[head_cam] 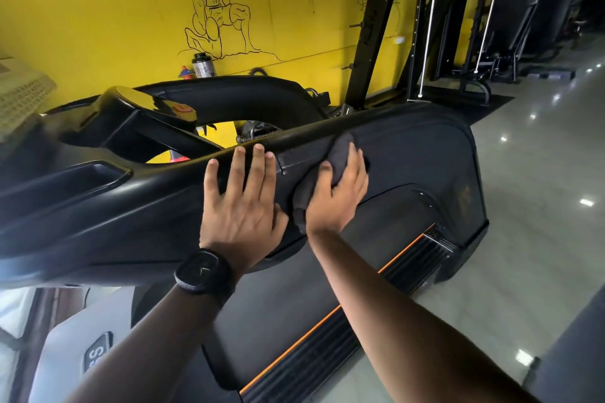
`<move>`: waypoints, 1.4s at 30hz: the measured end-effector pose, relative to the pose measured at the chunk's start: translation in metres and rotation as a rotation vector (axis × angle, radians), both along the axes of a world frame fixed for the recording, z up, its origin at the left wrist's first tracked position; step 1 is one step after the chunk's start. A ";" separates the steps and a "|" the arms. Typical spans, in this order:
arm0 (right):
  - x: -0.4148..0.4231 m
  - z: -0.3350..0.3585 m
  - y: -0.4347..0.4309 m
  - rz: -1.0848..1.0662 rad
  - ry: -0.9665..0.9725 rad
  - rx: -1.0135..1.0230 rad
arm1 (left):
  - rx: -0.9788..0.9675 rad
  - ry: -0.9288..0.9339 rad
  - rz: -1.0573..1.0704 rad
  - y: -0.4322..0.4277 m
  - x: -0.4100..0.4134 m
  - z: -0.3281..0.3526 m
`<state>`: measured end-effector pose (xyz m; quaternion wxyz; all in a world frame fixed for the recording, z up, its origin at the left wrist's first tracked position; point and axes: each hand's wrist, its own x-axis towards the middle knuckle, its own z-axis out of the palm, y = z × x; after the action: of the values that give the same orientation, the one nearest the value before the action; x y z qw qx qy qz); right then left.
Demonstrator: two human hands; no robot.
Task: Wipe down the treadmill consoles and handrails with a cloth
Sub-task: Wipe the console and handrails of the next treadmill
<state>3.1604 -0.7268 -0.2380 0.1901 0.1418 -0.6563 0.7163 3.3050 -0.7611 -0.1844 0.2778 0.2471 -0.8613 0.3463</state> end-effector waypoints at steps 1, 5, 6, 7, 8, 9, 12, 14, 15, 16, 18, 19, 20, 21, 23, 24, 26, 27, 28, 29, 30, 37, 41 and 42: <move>0.009 -0.001 -0.001 0.010 -0.061 0.008 | 0.006 0.003 0.004 0.001 -0.002 0.000; -0.004 -0.003 0.011 0.047 0.647 0.297 | -0.022 -0.002 0.004 -0.003 -0.006 -0.001; -0.015 0.002 0.014 0.046 0.761 0.327 | -0.031 0.001 0.000 -0.004 -0.006 -0.002; -0.024 0.003 0.015 0.039 0.799 0.338 | -0.039 0.006 -0.004 -0.004 -0.006 -0.003; -0.029 0.002 0.013 0.026 0.755 0.326 | -0.044 0.008 -0.003 -0.005 -0.006 -0.003; -0.031 -0.001 0.011 0.007 0.638 0.277 | -0.049 0.009 0.001 -0.004 -0.007 -0.004; -0.013 -0.004 0.002 0.003 0.037 0.032 | -0.071 0.009 0.028 -0.003 -0.009 -0.007; 0.002 -0.006 0.000 0.034 -0.022 0.051 | -0.077 0.007 0.049 -0.002 -0.009 -0.009; 0.005 -0.008 0.002 0.043 0.137 0.111 | -0.082 0.005 0.054 -0.003 -0.010 -0.010; 0.005 -0.009 0.005 0.046 0.343 0.187 | -0.085 0.005 0.056 -0.004 -0.010 -0.011; -0.012 -0.002 0.012 0.048 0.686 0.280 | -0.092 0.006 0.049 -0.006 -0.009 -0.011; -0.023 0.003 0.013 0.051 0.769 0.303 | -0.095 0.005 0.043 -0.006 -0.009 -0.012; -0.033 0.005 0.013 0.049 0.784 0.309 | -0.096 0.003 0.034 -0.006 -0.009 -0.011; -0.039 0.006 0.013 0.040 0.723 0.275 | -0.097 0.005 0.026 -0.006 -0.009 -0.011; -0.038 0.005 0.009 0.018 0.350 0.095 | -0.098 0.013 0.018 -0.005 -0.008 -0.012; -0.030 0.006 0.006 0.024 0.078 -0.016 | -0.097 0.017 0.017 -0.005 -0.008 -0.012; -0.013 0.007 0.004 0.047 -0.187 -0.086 | -0.099 0.022 0.017 -0.006 -0.009 -0.013; -0.008 0.006 0.005 0.057 -0.097 -0.036 | -0.104 0.026 0.022 -0.006 -0.009 -0.012; -0.008 0.002 0.007 0.069 0.085 0.036 | -0.106 0.029 0.023 -0.006 -0.010 -0.013; -0.012 0.002 0.010 0.091 0.280 0.105 | -0.104 0.029 0.026 -0.006 -0.010 -0.013; -0.020 0.002 0.013 0.105 0.432 0.141 | -0.100 0.024 0.027 -0.006 -0.010 -0.013; -0.004 -0.005 0.005 -0.032 -0.001 0.058 | -0.037 0.001 0.024 0.000 -0.012 -0.006; 0.008 -0.011 0.008 0.043 0.351 0.218 | -0.012 -0.016 0.040 0.001 -0.015 -0.004; 0.000 -0.008 0.011 0.038 0.442 0.234 | -0.003 -0.014 0.037 0.001 -0.016 -0.004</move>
<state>3.1605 -0.7156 -0.2461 0.2978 0.3285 -0.6745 0.5903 3.2887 -0.7599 -0.1884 0.2654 0.2601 -0.8581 0.3544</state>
